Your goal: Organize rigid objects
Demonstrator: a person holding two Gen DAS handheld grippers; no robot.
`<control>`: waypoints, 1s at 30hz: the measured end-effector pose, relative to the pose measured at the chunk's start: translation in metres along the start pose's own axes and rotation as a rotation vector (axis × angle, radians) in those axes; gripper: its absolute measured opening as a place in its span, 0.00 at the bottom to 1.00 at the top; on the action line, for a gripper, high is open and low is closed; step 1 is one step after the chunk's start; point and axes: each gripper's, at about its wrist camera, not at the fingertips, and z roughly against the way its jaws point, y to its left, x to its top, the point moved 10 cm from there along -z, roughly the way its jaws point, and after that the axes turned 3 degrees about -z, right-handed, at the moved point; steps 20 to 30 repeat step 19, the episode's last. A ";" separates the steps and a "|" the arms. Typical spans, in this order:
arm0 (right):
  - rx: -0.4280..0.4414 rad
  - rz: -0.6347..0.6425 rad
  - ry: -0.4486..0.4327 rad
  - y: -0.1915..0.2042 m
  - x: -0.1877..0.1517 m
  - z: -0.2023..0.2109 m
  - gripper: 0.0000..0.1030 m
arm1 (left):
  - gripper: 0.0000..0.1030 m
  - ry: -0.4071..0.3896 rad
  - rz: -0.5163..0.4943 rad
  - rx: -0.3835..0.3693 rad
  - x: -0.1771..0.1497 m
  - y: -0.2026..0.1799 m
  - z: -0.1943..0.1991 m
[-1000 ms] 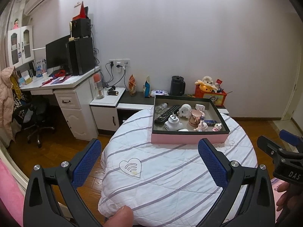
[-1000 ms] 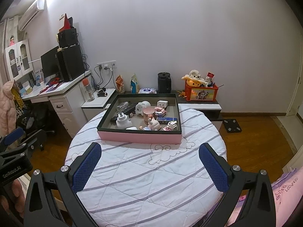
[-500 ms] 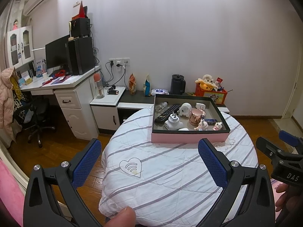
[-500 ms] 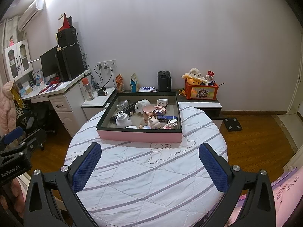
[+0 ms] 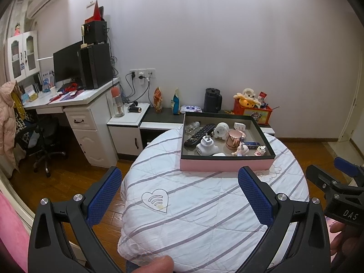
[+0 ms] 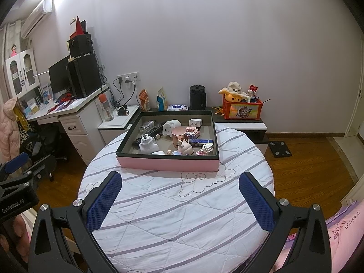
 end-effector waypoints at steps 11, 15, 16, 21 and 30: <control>0.001 -0.002 0.004 0.001 -0.002 -0.002 1.00 | 1.00 0.015 -0.003 -0.010 -0.004 -0.001 -0.001; 0.000 0.000 0.011 0.003 -0.006 -0.005 1.00 | 1.00 0.017 0.002 -0.021 -0.005 -0.001 -0.001; 0.001 0.000 0.011 0.003 -0.007 -0.006 1.00 | 1.00 0.018 0.001 -0.022 -0.005 -0.001 -0.002; 0.001 -0.001 0.012 0.003 -0.007 -0.007 1.00 | 1.00 0.026 0.002 -0.020 -0.006 0.000 -0.004; 0.001 -0.001 0.012 0.003 -0.007 -0.007 1.00 | 1.00 0.026 0.002 -0.020 -0.006 0.000 -0.004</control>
